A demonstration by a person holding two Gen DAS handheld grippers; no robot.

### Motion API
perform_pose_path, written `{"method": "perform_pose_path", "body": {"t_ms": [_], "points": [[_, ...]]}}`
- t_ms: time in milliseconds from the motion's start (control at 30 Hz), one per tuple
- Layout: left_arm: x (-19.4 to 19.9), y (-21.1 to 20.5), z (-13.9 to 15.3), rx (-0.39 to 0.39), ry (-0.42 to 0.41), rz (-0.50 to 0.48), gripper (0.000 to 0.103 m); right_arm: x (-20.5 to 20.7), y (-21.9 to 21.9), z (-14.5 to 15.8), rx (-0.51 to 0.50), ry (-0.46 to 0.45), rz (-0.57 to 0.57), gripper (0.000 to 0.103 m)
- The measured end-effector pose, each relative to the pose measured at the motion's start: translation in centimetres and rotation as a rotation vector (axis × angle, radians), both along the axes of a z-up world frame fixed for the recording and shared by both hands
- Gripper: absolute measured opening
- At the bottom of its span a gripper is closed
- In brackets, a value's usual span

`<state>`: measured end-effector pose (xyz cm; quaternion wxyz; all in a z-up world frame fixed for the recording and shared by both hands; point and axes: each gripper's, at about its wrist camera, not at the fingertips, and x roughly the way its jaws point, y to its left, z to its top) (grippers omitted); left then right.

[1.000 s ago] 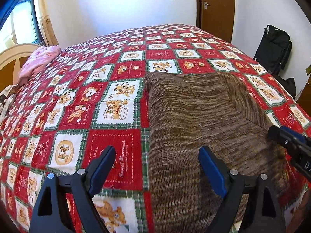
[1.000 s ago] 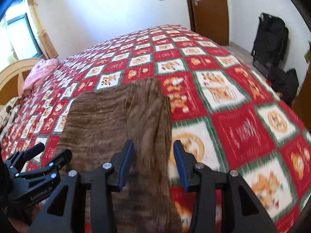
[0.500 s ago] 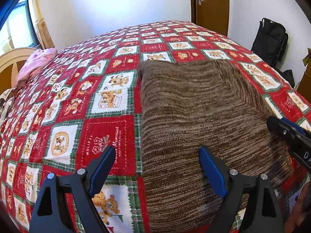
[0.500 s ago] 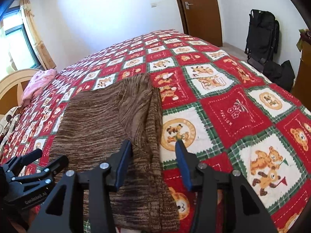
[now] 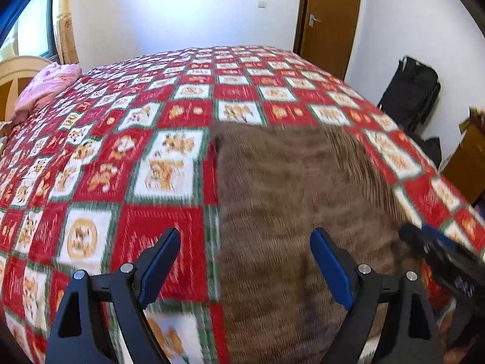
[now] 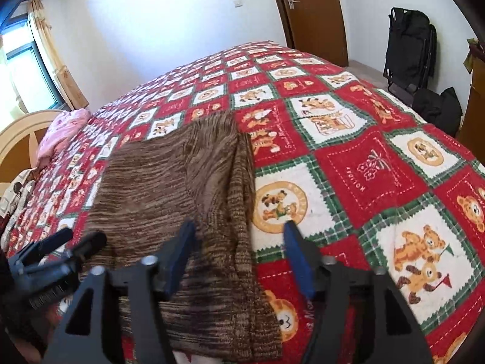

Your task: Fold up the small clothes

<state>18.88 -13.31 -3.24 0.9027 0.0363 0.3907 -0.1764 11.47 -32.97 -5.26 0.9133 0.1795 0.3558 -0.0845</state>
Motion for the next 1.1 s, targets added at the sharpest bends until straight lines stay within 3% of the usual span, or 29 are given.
{"method": "perform_pose_path", "body": {"t_ms": [133, 300, 467, 600, 667, 767, 967, 1100], "points": [[2.6, 0.0, 0.6, 0.007, 0.002, 0.029, 0.088, 0.3, -0.6, 1.1, 0.057, -0.004, -0.005, 0.073], [6.3, -0.3, -0.7, -0.113, 0.158, 0.044, 0.088, 3.2, -1.4, 2.8, 0.1, 0.021, 0.002, 0.073], [7.8, -1.4, -3.9, -0.111, 0.267, 0.06, 0.088, 8.1, -2.8, 1.8, 0.101, 0.08, 0.024, 0.075], [7.1, -2.4, -4.2, -0.072, 0.19, 0.04, 0.088, 10.8, -2.8, -0.4, 0.071, 0.15, 0.084, 0.075], [7.0, -2.8, -4.3, -0.066, 0.163, 0.026, 0.088, 11.1, -2.3, -1.8, 0.075, 0.154, 0.107, 0.081], [7.3, -2.8, -4.4, -0.07, 0.147, 0.028, 0.088, 11.0, -1.8, -1.7, 0.02, 0.125, 0.132, 0.081], [7.5, -3.2, -4.4, -0.052, 0.135, 0.029, 0.089, 11.7, -3.3, -1.5, 0.098, 0.1, 0.144, 0.081], [7.5, -3.2, -4.5, -0.05, 0.132, 0.029, 0.089, 12.5, -2.1, -1.8, 0.045, 0.124, 0.172, 0.081]]}}
